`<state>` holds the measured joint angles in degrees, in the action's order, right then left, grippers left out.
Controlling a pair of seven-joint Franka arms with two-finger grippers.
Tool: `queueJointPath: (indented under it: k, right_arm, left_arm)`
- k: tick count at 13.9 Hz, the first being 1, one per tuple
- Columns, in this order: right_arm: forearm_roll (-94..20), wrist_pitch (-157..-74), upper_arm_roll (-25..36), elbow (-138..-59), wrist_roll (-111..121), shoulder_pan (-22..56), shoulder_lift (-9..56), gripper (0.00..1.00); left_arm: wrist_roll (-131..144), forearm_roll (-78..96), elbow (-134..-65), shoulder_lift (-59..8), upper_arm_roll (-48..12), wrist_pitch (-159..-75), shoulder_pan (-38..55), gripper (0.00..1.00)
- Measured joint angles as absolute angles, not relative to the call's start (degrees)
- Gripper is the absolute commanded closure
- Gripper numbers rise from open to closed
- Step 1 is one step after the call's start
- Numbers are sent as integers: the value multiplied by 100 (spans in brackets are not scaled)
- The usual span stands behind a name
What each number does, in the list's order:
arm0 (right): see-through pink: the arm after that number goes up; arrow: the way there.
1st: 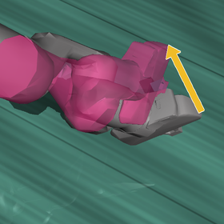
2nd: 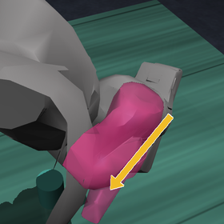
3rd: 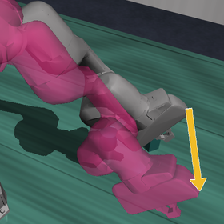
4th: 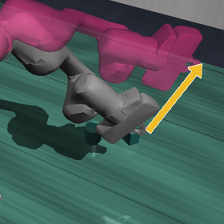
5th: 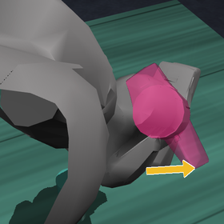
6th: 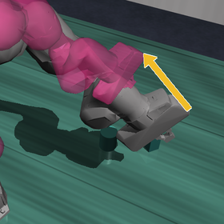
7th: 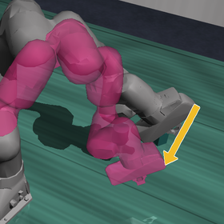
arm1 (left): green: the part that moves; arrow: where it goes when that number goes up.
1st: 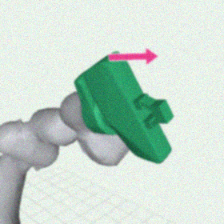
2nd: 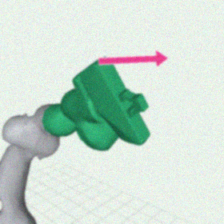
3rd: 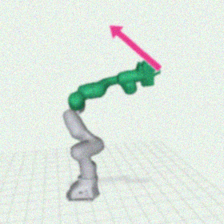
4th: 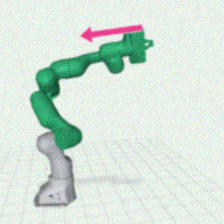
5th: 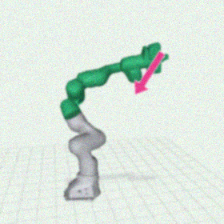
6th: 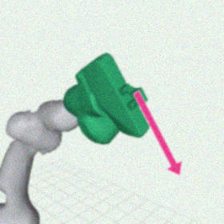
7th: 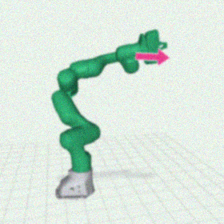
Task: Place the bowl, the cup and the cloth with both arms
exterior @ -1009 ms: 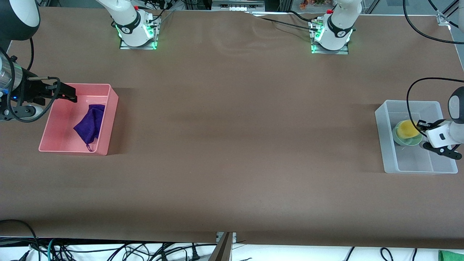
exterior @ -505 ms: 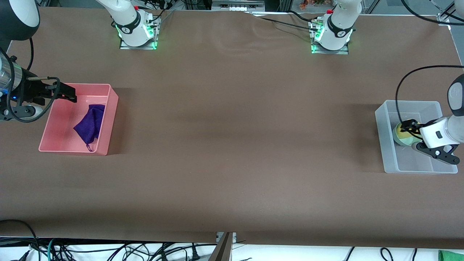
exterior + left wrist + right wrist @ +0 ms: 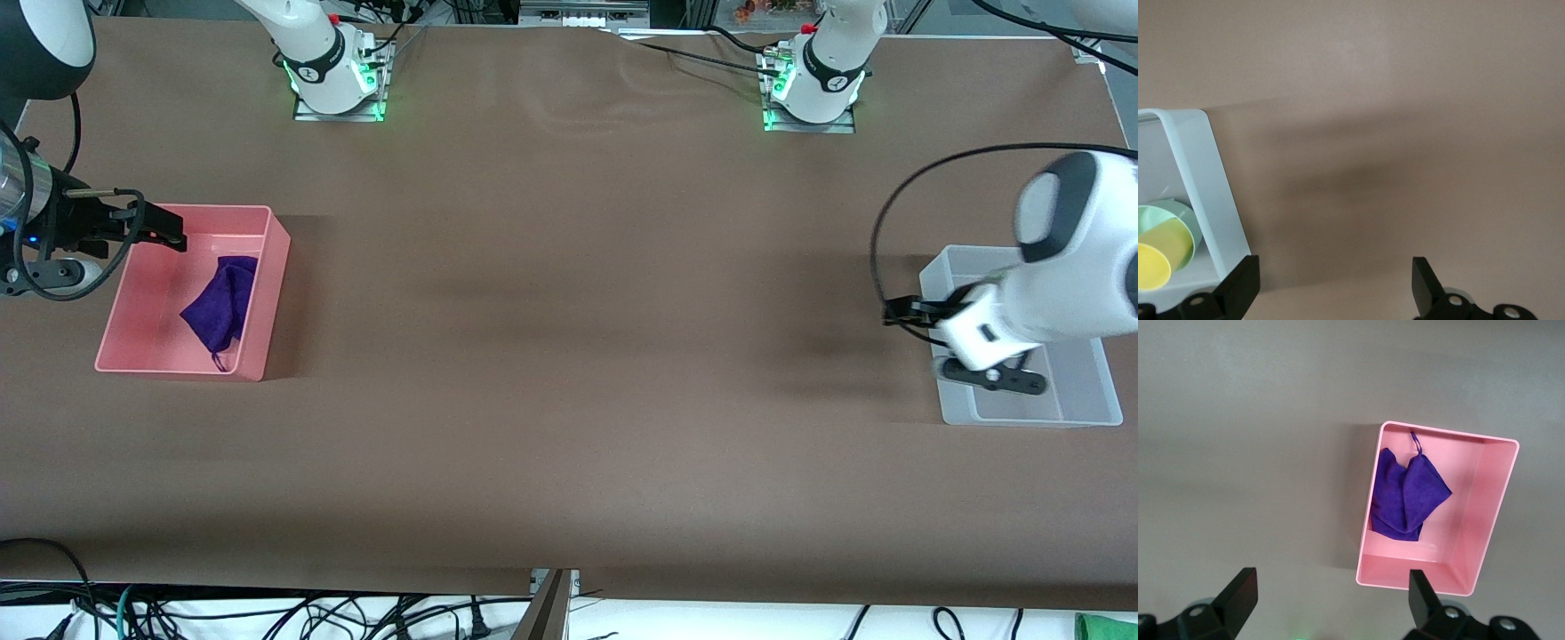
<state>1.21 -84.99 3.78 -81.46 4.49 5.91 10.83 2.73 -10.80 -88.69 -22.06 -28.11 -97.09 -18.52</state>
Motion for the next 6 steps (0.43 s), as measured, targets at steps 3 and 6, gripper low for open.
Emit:
queueJointPath:
  k: [3, 6]
  right_arm:
    - [123, -8499, 380, -8145, 449, 585, 1083, 0]
    - [123, -8499, 383, -8145, 449, 578, 1083, 0]
  left_arm:
    - [413, -300, -9015, -1363, -1227, -9569, -361, 0]
    - [399, -111, -9541, -443, -655, -9688, -108, 0]
